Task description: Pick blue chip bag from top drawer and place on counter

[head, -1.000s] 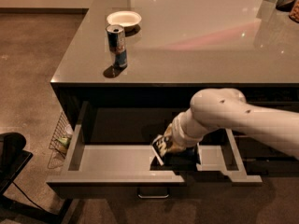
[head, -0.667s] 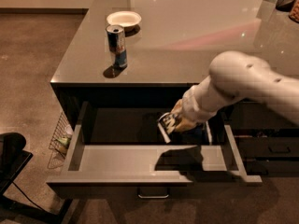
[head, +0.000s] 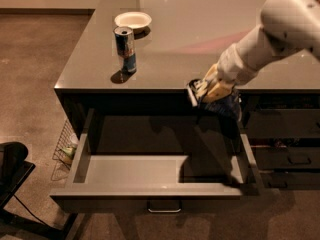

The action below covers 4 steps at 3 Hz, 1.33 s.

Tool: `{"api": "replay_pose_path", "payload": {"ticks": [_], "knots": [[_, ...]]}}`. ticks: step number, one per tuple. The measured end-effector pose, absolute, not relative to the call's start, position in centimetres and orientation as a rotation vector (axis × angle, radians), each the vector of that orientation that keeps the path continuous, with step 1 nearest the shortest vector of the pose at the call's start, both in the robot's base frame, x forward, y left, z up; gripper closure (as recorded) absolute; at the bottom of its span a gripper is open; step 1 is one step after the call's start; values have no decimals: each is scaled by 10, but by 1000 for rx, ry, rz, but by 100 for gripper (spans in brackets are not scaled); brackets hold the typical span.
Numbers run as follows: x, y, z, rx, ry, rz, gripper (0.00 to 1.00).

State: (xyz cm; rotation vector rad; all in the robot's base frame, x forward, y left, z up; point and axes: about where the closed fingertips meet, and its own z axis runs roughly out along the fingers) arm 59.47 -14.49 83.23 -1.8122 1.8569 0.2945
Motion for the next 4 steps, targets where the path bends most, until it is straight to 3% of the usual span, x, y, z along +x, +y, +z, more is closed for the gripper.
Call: {"api": "replay_pose_path", "payload": {"ticks": [4], "knots": [[722, -194, 1037, -1316, 1722, -90, 100]]}}
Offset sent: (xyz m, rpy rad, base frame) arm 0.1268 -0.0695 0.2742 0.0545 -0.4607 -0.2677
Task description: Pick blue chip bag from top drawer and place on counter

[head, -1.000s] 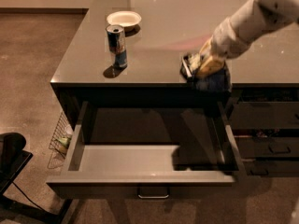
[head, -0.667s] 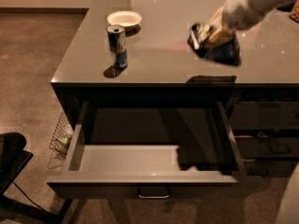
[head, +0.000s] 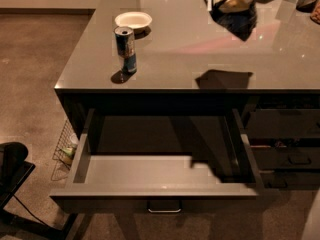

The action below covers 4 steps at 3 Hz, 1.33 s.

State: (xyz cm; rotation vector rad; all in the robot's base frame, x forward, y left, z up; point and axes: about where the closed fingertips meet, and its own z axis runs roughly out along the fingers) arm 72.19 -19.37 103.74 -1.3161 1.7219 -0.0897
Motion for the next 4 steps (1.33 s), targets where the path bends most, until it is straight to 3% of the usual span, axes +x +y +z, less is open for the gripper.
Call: {"api": "replay_pose_path", "payload": {"ticks": [1, 2, 3, 4], "knots": [[742, -171, 1013, -1236, 1684, -62, 100], [755, -169, 1020, -1184, 1649, -95, 82], [756, -165, 1017, -1191, 1649, -87, 43], [757, -163, 1016, -1193, 1649, -85, 20]]}}
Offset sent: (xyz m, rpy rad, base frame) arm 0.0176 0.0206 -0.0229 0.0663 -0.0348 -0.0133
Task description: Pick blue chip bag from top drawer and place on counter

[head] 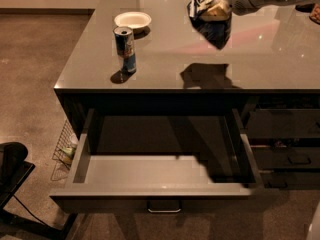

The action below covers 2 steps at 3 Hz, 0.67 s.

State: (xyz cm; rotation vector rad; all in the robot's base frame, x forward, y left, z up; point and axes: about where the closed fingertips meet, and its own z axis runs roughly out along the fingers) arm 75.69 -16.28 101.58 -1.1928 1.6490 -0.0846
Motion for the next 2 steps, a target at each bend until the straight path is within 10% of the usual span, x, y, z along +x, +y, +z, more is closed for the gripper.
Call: {"api": "replay_pose_path", "payload": {"ticks": [2], "knots": [[758, -160, 1014, -1196, 1649, -80, 0]]}}
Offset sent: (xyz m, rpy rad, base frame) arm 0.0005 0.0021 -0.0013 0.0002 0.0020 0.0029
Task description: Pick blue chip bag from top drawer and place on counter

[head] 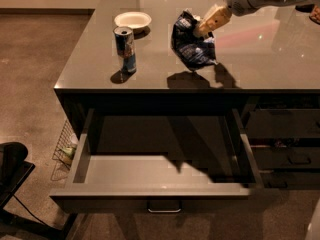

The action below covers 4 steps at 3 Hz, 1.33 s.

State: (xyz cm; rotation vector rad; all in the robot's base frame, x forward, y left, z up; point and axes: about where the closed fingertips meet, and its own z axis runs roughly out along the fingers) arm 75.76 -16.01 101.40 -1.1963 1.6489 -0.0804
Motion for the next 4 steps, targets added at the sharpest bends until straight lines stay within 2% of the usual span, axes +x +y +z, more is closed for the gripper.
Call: {"api": "replay_pose_path", "payload": {"ticks": [1, 2, 3, 4], "knots": [[758, -158, 1012, -1200, 1649, -76, 18], [759, -154, 1010, -1204, 1648, -71, 47], [760, -152, 1009, -1207, 1648, -68, 35], [760, -149, 1007, -1210, 1648, -63, 4]]}}
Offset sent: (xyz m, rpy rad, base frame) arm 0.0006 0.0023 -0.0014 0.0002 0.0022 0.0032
